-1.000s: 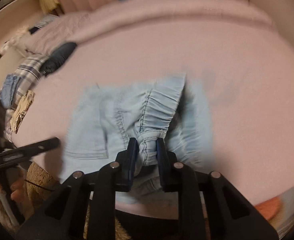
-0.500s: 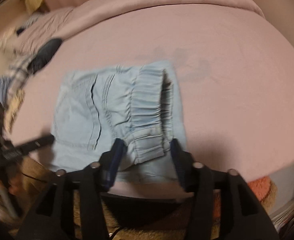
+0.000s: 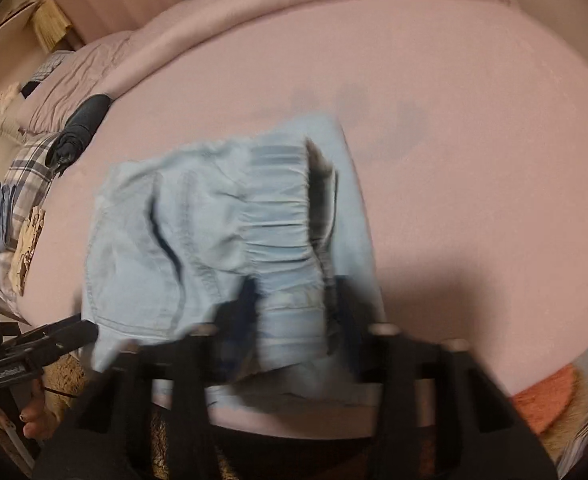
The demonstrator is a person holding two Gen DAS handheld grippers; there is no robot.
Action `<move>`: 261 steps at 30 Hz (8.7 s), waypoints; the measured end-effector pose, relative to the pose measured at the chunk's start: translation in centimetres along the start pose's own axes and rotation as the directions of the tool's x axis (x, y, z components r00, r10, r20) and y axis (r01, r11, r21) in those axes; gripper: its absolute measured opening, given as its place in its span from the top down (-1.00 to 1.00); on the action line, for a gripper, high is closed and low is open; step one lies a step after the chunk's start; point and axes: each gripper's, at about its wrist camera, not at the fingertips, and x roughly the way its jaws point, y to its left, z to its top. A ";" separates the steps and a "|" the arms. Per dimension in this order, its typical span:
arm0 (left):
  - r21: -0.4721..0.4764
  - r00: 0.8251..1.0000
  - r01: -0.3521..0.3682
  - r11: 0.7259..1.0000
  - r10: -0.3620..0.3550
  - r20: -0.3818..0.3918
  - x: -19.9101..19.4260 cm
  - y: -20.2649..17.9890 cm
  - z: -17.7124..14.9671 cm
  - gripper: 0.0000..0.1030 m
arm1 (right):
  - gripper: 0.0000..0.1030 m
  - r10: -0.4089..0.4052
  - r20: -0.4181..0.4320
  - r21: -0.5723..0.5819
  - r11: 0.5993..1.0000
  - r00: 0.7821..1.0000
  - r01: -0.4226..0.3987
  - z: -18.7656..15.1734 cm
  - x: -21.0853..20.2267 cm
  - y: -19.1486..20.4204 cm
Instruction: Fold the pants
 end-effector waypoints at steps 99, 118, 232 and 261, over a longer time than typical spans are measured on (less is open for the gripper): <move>0.011 0.999 0.053 0.999 -0.053 -0.002 -0.2 -1.0 -2.3 0.43 | 0.24 -0.137 -0.085 -0.187 0.975 0.987 0.119 -1.0 2.0 1.4; -0.046 0.989 0.036 0.998 -0.029 0.144 -3.4 0.1 0.2 0.43 | 0.24 -0.152 -0.130 -0.191 0.974 0.980 0.126 -0.8 1.6 1.4; 0.005 0.975 -0.035 0.999 0.033 0.219 -3.1 -5.2 4.9 0.61 | 0.20 0.067 0.095 -0.148 0.988 0.993 -0.053 7.0 2.2 10.1; -0.123 0.985 -0.128 0.984 0.141 0.098 3.5 -0.6 3.4 0.31 | -0.20 -0.090 -0.099 -0.123 0.989 0.991 0.077 4.5 9.6 7.7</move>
